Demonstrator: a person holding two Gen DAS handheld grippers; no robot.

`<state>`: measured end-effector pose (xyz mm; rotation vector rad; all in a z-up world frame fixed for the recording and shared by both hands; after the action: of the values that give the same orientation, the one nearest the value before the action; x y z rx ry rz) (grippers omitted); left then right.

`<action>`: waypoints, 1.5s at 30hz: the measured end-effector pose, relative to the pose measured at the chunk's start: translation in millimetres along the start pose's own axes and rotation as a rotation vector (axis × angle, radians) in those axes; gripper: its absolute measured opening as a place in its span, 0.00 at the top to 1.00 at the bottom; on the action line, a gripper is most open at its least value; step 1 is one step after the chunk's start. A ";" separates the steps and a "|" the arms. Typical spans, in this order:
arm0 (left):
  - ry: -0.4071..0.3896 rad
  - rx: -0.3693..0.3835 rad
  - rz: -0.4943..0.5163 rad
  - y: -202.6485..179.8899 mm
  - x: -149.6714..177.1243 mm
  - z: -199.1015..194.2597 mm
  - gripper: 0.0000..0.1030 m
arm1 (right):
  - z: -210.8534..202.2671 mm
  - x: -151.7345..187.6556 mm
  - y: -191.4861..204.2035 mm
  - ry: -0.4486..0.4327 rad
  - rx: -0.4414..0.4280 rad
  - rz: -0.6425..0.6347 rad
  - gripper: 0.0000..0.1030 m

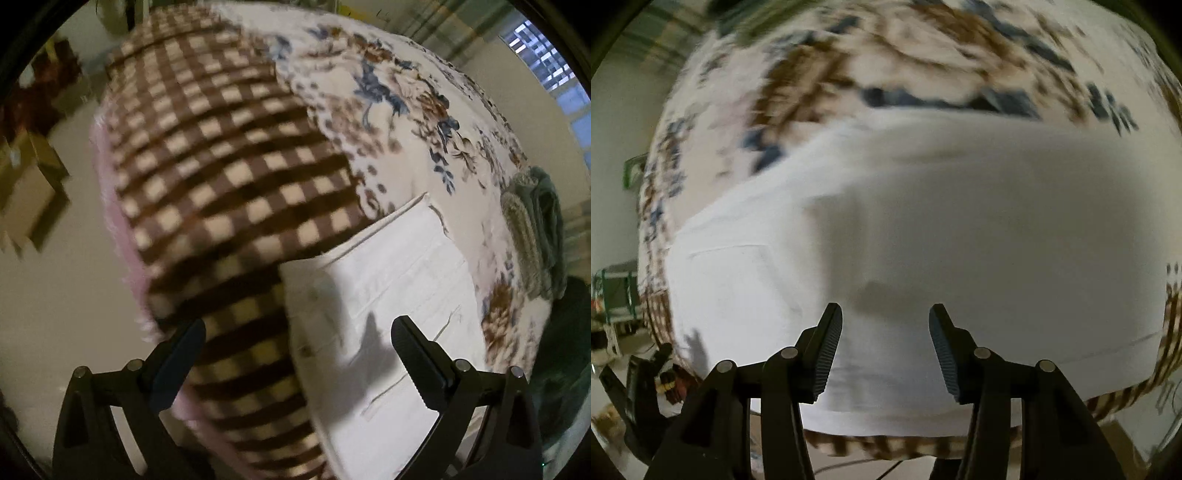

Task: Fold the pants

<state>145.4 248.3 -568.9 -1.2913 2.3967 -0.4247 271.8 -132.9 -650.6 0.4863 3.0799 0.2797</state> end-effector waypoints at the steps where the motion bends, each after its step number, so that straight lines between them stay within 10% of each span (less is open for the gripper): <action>1: 0.008 0.025 -0.013 1.0 -1.1 7.5 0.14 | 4.6 -1.7 -7.4 0.001 0.013 0.008 0.50; 3: 0.022 0.068 -0.035 2.9 -2.5 21.7 0.35 | 7.0 0.9 -14.8 0.000 0.022 0.013 0.50; 10: -0.011 0.119 -0.031 4.5 -3.9 40.7 0.33 | 4.0 3.6 -34.8 -0.002 0.031 0.000 0.50; 17: -0.153 0.119 0.074 -12.4 4.2 5.4 0.81 | -2.9 0.7 -43.4 -0.015 0.020 0.014 0.50; 33: -0.359 0.192 0.309 -118.3 67.6 -121.7 0.86 | -64.8 -5.1 -94.6 -0.067 -0.060 0.004 0.34; 45: -0.253 0.381 0.653 -253.7 260.4 -142.4 0.86 | -102.1 3.3 -242.1 -0.106 -0.032 0.131 0.34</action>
<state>132.3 -94.4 -382.4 -0.3406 2.2135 -0.4524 190.9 -376.1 -593.0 0.6803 2.9416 0.2940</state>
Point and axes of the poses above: each gripper's, at about its wrist camera, not at the fingertips, and z roughly the way its jaws point, y to its left, x to its underside, the point moved 3 cm from there along z, roughly the way its jaws point, and after that the axes turned 3 degrees about x, right-handed, at the moved point
